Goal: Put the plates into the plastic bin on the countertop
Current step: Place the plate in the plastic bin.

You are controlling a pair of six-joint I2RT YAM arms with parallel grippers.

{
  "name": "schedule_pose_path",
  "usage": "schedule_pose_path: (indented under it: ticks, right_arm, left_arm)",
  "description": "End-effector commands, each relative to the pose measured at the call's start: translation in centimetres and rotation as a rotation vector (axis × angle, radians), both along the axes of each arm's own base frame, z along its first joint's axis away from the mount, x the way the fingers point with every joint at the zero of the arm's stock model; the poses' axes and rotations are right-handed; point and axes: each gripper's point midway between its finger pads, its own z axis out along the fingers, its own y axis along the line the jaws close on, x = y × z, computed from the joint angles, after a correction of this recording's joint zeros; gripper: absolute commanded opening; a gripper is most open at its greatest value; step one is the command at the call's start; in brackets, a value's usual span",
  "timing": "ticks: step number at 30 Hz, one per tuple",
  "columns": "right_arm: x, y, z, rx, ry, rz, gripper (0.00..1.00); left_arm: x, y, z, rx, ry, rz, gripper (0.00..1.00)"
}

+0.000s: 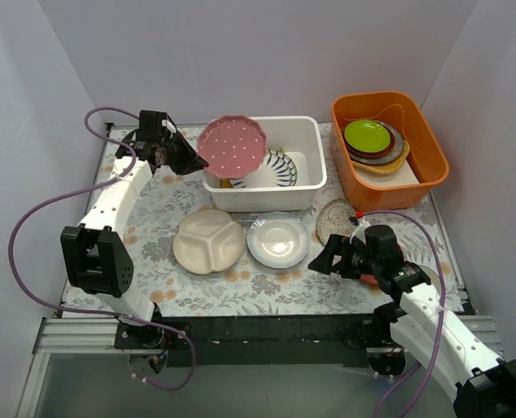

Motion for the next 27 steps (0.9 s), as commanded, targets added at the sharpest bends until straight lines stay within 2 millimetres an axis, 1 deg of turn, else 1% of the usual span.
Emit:
schedule_pose_path:
  ticks: [1, 2, 4, 11, 13, 15, 16, 17, 19, 20, 25, 26, 27]
  right_arm:
    - [0.1, 0.1, 0.2, 0.007, -0.02, 0.005, 0.98]
    - [0.0, 0.1, 0.2, 0.007, -0.019, 0.005, 0.98]
    - [0.0, 0.1, 0.2, 0.007, -0.02, 0.005, 0.98]
    - [-0.1, 0.1, -0.1, 0.009, -0.012, 0.003, 0.98]
    - [-0.1, 0.1, -0.1, 0.013, -0.013, 0.004, 0.98]
    - [-0.1, 0.1, -0.1, 0.014, -0.009, 0.005, 0.98]
    - [-0.2, 0.1, -0.1, 0.013, -0.009, 0.005, 0.98]
    - [-0.1, 0.1, -0.1, 0.013, -0.012, 0.006, 0.98]
    - [-0.2, 0.1, -0.1, 0.012, -0.015, 0.006, 0.98]
    - [-0.2, 0.1, -0.1, 0.011, -0.013, 0.006, 0.98]
    - [-0.3, 0.0, -0.2, 0.009, -0.011, 0.005, 0.98]
    - [-0.4, 0.0, -0.3, 0.007, -0.011, 0.005, 0.98]
    - [-0.4, 0.0, -0.2, 0.007, -0.013, 0.005, 0.98]
  left_arm:
    - [1.9, -2.5, 6.9, -0.084, -0.202, -0.031, 0.0]
    - [2.1, -3.0, 6.4, -0.079, -0.194, -0.039, 0.0]
    - [2.2, -3.4, 6.2, -0.072, -0.192, -0.04, 0.0]
    - [2.9, -4.3, 4.9, -0.05, -0.172, -0.045, 0.0]
    - [3.3, -4.7, 4.0, -0.04, -0.157, -0.052, 0.0]
    - [3.4, -5.3, 3.7, -0.035, -0.153, -0.066, 0.0]
    - [3.8, -5.4, 2.9, -0.027, -0.14, -0.065, 0.0]
    - [3.8, -6.0, 2.8, -0.028, -0.138, -0.078, 0.0]
    - [4.2, -6.3, 2.3, -0.014, -0.135, -0.08, 0.0]
    - [4.3, -6.9, 1.6, -0.008, -0.122, -0.086, 0.0]
    - [4.8, -8.5, 0.1, -0.002, -0.103, -0.111, 0.0]
    - [4.8, -9.1, 0.2, -0.003, -0.106, -0.124, 0.0]
    - [5.0, -9.4, -0.7, 0.002, -0.092, -0.128, 0.0]
